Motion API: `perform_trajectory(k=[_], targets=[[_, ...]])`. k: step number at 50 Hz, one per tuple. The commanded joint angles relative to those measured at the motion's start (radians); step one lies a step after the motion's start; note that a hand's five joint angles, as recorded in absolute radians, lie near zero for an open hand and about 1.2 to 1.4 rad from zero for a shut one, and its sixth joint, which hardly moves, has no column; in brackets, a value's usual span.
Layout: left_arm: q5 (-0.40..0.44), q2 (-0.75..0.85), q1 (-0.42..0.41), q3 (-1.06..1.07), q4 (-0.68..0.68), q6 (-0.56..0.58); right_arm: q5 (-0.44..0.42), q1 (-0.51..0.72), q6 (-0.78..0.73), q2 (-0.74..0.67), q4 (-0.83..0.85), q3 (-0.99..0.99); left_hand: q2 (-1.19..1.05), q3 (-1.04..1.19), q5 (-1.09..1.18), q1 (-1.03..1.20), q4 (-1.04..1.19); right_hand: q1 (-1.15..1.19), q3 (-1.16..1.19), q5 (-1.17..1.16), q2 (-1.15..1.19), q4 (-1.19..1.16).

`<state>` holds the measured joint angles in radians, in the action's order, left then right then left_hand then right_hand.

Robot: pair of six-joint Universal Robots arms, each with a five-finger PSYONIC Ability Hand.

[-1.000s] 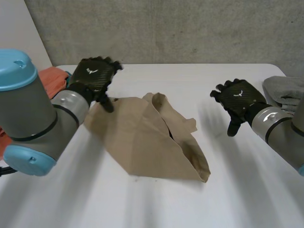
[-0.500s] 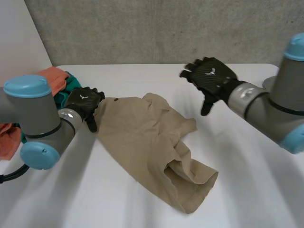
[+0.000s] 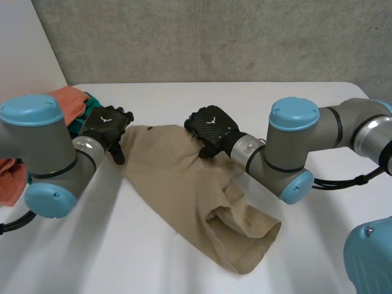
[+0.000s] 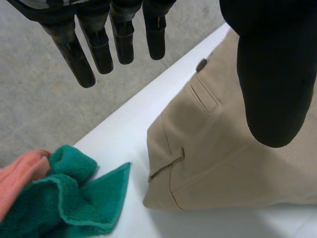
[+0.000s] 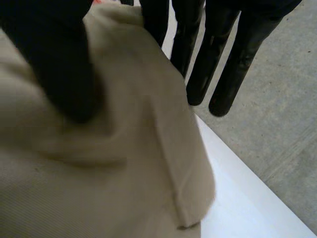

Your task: Fold the laundry.

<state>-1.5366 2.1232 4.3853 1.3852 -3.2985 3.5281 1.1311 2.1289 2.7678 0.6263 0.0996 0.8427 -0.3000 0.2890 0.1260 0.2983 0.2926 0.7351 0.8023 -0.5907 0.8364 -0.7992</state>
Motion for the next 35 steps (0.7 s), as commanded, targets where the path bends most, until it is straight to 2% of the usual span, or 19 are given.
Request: perform_trajectory(k=[1,9,12,13,15,22,27,30,31,32,33,35], targets=[[0.001,-0.081,0.0,0.047,-0.001,0.0,0.019,-0.003,0.001,0.084,-0.008,0.042,-0.06,0.071,0.06,0.062,0.068,0.661,0.594,-0.631,0.56,-0.597],[0.0,-0.132,0.01,0.055,0.0,-0.015,0.019,-0.072,-0.043,0.366,-0.056,0.254,-0.057,0.068,0.057,0.059,0.065,0.661,0.594,-0.631,0.56,-0.597],[0.0,-0.143,0.011,0.06,0.007,-0.041,0.024,-0.124,-0.118,0.482,-0.168,0.352,-0.057,0.068,0.057,0.059,0.065,0.661,0.594,-0.631,0.56,-0.597],[0.001,-0.147,0.011,0.07,0.007,-0.054,0.035,-0.151,-0.198,0.553,-0.26,0.411,-0.054,0.065,0.054,0.056,0.062,0.661,0.594,-0.631,0.56,-0.597],[0.006,-0.15,0.01,0.086,0.007,-0.058,0.053,-0.177,-0.287,0.604,-0.352,0.47,-0.051,0.063,0.051,0.053,0.059,0.661,0.594,-0.631,0.56,-0.597],[0.01,-0.16,-0.001,0.107,0.007,-0.058,0.058,-0.228,-0.506,0.737,-0.613,0.68,-0.049,0.06,0.048,0.05,0.056,0.661,0.594,-0.631,0.56,-0.597],[0.009,-0.16,-0.019,0.11,0.002,-0.06,0.041,-0.227,-0.528,0.771,-0.756,0.786,-0.046,0.057,0.045,0.047,0.053,0.661,0.594,-0.631,0.56,-0.597],[0.009,-0.158,-0.038,0.109,0.0,-0.06,0.0,-0.231,-0.528,0.777,-0.828,0.805,-0.046,0.057,0.045,0.047,0.053,0.661,0.594,-0.631,0.56,-0.597],[0.007,-0.158,-0.047,0.107,0.0,-0.06,-0.013,-0.234,-0.528,0.779,-0.839,0.802,-0.046,0.057,0.045,0.047,0.053,0.589,0.522,-0.559,0.488,-0.525],[0.007,-0.158,-0.052,0.107,0.0,-0.06,-0.04,-0.253,-0.525,0.783,-0.85,0.783,-0.046,0.057,0.045,0.047,0.053,0.028,-0.039,0.002,-0.073,0.036],[0.007,-0.158,-0.053,0.107,0.0,-0.06,-0.054,-0.268,-0.524,0.785,-0.848,0.773,-0.046,0.057,0.045,0.047,0.053,-0.085,-0.153,0.115,-0.187,0.149],[0.007,-0.158,-0.058,0.107,0.0,-0.06,-0.082,-0.308,-0.513,0.796,-0.844,0.747,-0.046,0.057,0.045,0.047,0.053,-0.124,-0.191,0.154,-0.226,0.188]])
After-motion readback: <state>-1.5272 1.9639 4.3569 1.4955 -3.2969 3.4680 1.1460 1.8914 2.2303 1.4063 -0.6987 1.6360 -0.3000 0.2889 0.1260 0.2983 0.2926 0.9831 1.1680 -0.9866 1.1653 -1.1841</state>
